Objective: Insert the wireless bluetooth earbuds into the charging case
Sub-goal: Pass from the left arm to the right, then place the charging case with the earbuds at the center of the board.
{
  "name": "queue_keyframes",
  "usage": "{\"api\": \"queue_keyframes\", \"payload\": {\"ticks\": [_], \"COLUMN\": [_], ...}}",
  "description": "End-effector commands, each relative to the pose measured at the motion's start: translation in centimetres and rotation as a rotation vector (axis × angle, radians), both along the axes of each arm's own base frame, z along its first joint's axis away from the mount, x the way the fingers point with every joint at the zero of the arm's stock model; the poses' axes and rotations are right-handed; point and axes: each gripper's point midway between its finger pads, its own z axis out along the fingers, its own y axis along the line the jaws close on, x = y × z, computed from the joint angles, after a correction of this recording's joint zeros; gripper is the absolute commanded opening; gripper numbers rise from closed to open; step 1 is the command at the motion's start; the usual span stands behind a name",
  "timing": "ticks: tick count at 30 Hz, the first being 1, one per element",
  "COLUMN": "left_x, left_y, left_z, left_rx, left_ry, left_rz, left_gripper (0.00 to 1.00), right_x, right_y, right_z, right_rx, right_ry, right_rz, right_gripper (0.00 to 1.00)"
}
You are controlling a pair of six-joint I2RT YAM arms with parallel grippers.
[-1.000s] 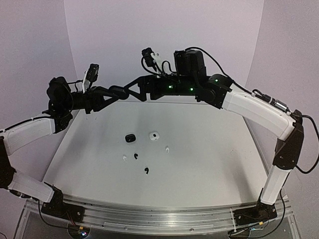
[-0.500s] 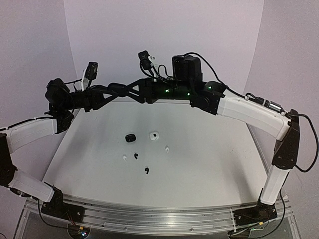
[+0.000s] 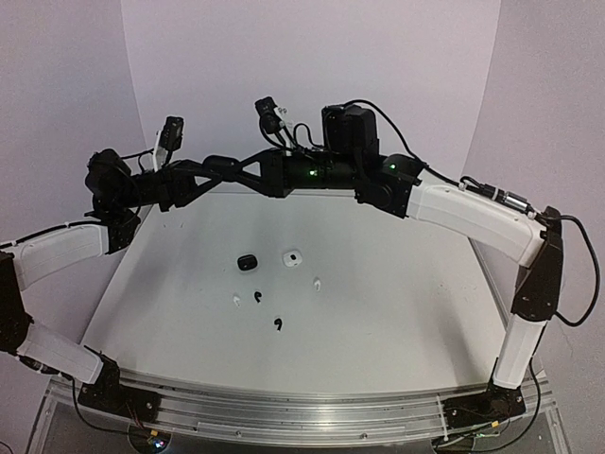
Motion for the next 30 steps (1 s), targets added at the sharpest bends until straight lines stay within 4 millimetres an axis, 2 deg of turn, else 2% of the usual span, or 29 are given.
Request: {"api": "queue_keyframes", "payload": {"ticks": [1,5,6,7,11,12,13,15,20,23,27,30], "left_x": [-1.1,-0.7,-0.5,-0.2,1.0,1.4,1.8,2.9,4.4,4.3,3.9,3.8], "left_y": [0.0,-0.1,-0.2,-0.3,-0.4,-0.3,-0.3,0.1,1.3,1.4,1.0,0.8], "left_z": [0.8,0.5,0.4,0.2,-1.1,-1.4,-2.1,-3.2,-5.4,-5.9,-6.4,-6.7], "left_rx": [-0.004,0.005,0.009,0.016,0.06,0.072,0.096,0.147,0.25,0.269,0.272,0.277], "left_ry": [-0.079,-0.062,-0.054,-0.036,-0.009,-0.033,-0.05,-0.096,-0.176,-0.189,-0.182,-0.175], "left_rz": [-0.041,-0.034,-0.029,-0.022,0.042,0.074,0.109,0.204,0.367,0.373,0.325,0.301], "left_gripper": [0.0,0.0,0.06,0.17,0.82,0.92,0.97,0.99,0.99,1.0,0.99,0.99], "right_x": [0.3,0.2,0.3,0.4,1.6,2.3,3.2,5.3,10.4,12.2,14.5,16.2], "right_y": [0.3,0.0,-0.1,-0.3,-2.0,-2.9,-4.1,-6.9,-14.8,-18.5,-23.6,-26.7], "right_z": [1.9,2.0,2.0,2.1,1.7,1.4,1.4,0.0,-6.7,-10.2,-16.4,-21.3], "right_rx": [0.052,0.05,0.049,0.048,0.04,0.035,0.036,0.01,-0.128,-0.199,-0.338,-0.411], "right_ry": [-0.031,-0.041,-0.045,-0.049,-0.02,-0.003,0.013,0.072,0.269,0.374,0.526,0.631], "right_rz": [-0.001,-0.006,-0.012,-0.021,-0.078,-0.101,-0.13,-0.19,-0.308,-0.298,-0.281,-0.302], "right_gripper": [0.01,0.0,0.0,0.0,0.0,0.0,0.0,0.0,0.0,0.0,0.0,0.0]}}
